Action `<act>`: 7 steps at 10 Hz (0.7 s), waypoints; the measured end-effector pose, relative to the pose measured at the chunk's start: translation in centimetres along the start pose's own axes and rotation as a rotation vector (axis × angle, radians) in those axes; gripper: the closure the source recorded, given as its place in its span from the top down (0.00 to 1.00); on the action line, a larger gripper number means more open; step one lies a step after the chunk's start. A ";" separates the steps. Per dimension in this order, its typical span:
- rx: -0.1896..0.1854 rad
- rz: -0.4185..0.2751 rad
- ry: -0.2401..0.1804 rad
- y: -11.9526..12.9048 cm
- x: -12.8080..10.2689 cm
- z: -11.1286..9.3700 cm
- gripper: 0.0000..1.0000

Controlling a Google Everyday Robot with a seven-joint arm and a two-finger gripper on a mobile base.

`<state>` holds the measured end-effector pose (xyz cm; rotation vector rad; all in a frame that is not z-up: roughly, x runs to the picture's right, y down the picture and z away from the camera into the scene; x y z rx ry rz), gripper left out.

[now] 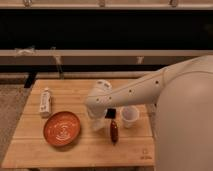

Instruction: Place the white sponge in the ceramic cup

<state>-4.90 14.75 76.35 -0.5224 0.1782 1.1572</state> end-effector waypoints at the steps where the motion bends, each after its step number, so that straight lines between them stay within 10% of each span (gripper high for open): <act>1: 0.003 0.013 -0.040 -0.7 -0.5 -1.6 0.00; 7: 0.050 0.153 -0.144 -9.8 -2.9 -4.6 0.00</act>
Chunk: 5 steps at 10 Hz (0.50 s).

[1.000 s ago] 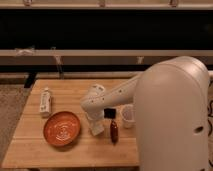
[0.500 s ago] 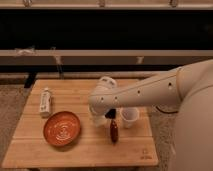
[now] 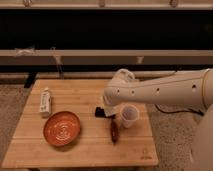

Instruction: Place the white sponge in the ceramic cup

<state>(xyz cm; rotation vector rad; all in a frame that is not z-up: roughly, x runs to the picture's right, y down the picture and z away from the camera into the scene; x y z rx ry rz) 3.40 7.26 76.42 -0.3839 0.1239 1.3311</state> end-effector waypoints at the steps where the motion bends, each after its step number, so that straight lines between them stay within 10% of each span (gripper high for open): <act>1: 0.012 0.027 -0.006 -1.7 -0.4 -0.1 0.00; 5: 0.033 0.090 -0.031 -4.6 -0.9 -1.4 0.00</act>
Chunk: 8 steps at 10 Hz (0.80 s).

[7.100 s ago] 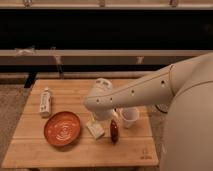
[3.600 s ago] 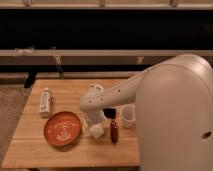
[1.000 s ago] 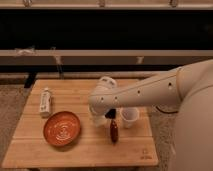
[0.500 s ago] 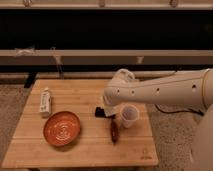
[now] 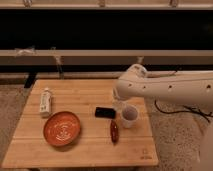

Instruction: Place the white sponge in the ceramic cup

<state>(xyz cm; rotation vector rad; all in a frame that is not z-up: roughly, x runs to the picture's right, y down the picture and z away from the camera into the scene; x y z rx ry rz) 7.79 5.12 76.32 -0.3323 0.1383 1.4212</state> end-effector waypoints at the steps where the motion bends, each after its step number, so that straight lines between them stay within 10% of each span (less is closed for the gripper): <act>1: 0.006 0.016 -0.003 -0.7 0.1 -0.3 0.00; 8: 0.038 0.110 0.014 -5.1 2.2 0.4 0.00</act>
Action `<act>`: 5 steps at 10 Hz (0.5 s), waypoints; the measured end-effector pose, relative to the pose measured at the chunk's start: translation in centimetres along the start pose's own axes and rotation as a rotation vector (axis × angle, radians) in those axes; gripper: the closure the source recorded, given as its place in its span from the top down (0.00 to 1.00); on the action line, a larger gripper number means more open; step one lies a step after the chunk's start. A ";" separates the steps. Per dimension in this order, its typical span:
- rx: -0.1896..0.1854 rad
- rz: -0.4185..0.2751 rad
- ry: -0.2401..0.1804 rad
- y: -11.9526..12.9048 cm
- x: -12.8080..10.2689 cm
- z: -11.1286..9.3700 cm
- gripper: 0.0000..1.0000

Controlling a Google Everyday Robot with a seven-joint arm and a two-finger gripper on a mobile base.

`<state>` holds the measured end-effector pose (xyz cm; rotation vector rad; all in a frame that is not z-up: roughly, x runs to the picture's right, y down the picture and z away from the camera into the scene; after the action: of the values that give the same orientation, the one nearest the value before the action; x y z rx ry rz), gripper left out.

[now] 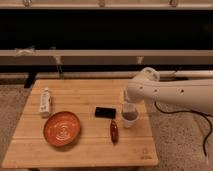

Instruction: Place the white sponge in the ceramic cup

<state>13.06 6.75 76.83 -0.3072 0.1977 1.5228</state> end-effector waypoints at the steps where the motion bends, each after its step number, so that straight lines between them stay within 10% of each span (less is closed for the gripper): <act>1: 0.000 0.012 -0.002 -0.5 0.3 -0.1 0.05; 5: -0.002 0.040 -0.019 -1.4 1.4 -0.4 0.43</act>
<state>14.54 7.95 76.07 -0.2916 0.1881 1.5651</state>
